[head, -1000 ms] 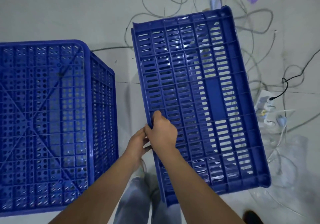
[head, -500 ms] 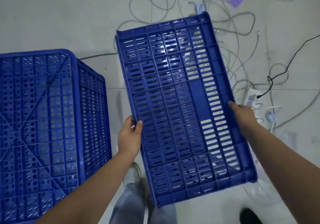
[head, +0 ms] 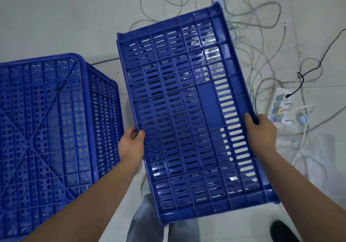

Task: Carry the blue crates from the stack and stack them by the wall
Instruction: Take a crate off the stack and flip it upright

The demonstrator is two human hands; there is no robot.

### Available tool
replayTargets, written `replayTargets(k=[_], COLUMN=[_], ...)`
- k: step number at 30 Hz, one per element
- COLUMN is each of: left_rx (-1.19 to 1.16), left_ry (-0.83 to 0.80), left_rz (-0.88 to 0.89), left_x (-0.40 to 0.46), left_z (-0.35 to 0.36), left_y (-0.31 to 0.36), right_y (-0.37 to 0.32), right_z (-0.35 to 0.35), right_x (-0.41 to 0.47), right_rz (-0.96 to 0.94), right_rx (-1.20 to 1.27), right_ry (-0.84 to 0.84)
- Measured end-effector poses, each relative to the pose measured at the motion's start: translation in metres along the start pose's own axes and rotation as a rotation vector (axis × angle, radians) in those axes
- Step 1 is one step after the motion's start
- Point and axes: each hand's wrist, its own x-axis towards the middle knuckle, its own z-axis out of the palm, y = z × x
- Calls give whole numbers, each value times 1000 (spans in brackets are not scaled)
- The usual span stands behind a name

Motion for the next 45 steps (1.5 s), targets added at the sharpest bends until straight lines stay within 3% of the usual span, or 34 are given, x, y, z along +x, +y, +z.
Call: replayTargets(k=[15,25,35,45], left_rx=[130,-7,132,142], left_ry=[-35,-209,-456,-481], left_rz=[-84,-217,-315,-241], left_x=[-8,-11,9,0], left_z=[-28,-23,6,25], left_y=[-23,-33,-19,-12], right_y=[13,22,19,6], right_z=[-2,-18,-23,1], right_x=[-72,-100,-113,-154], right_rz=[41,60,56,82], right_rx=[170,211,241,190], right_ry=[-5,78,144,51])
